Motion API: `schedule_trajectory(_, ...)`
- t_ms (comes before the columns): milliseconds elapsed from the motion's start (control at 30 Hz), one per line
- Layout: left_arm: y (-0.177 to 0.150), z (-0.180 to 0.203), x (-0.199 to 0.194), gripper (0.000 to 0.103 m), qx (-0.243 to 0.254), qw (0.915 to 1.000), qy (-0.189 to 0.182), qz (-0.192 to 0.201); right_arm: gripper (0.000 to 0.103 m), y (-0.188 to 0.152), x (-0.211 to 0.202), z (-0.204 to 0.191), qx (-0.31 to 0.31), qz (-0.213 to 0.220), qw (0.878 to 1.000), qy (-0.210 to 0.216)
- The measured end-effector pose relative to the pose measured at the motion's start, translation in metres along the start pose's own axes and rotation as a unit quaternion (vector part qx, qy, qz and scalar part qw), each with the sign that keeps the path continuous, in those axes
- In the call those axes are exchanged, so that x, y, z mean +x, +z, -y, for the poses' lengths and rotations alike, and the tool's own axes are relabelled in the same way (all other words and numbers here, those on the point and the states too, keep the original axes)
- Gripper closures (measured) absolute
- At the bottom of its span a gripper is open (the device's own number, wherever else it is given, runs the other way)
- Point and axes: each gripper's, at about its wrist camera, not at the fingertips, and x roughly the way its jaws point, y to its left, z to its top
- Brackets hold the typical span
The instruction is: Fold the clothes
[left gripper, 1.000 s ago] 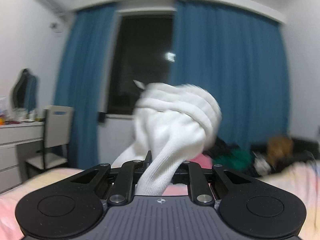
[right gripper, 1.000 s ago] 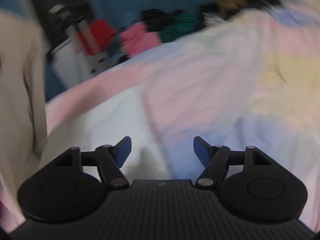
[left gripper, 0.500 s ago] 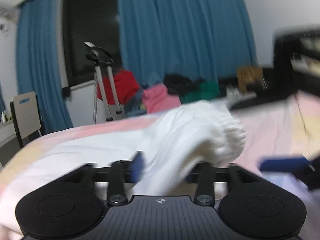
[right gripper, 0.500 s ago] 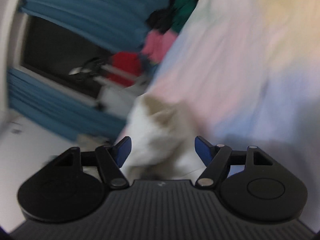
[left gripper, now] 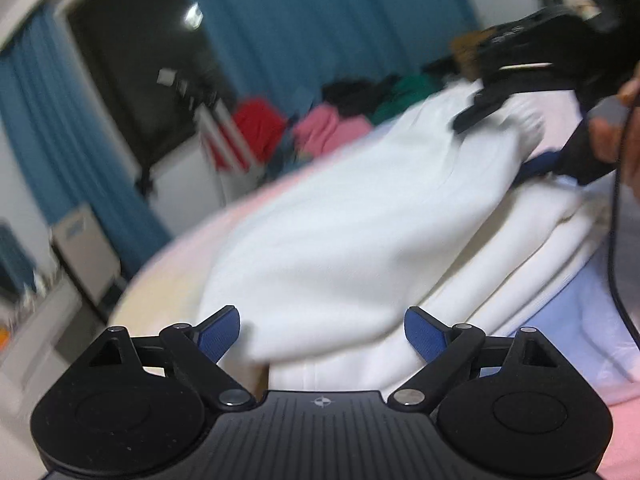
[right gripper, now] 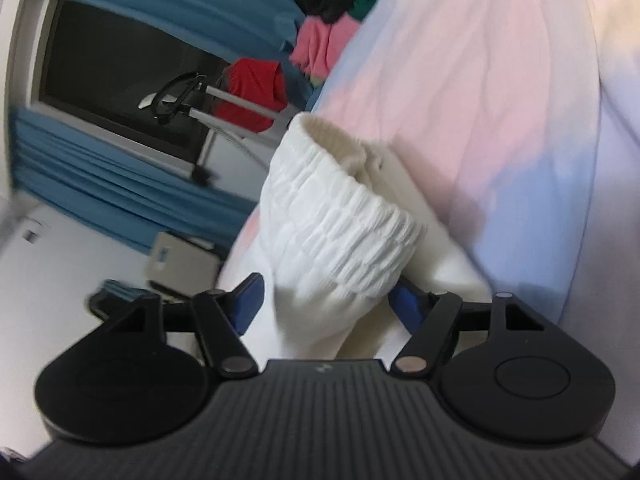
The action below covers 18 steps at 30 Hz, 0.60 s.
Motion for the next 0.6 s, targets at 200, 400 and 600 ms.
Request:
schedule_trajectory(200,-0.007,-0.010,0.020,0.008,0.013,0.9984,0.050,0.024,0.067,-0.003,0.004,-0.020,-0.076,0.043,0.995,-0.042)
schedule_trajectory(400,-0.009,-0.005,0.022,0.008,0.035,0.9967,0.067,0.028,0.068,0.001,-0.020,-0.032,-0.116,0.107,0.986,-0.057)
schedule_trajectory(600,-0.006,-0.037,0.021,0.010,-0.082,0.9953,0.049,-0.019,0.068,0.009,-0.019,0.013,-0.042,0.067,0.989,-0.128)
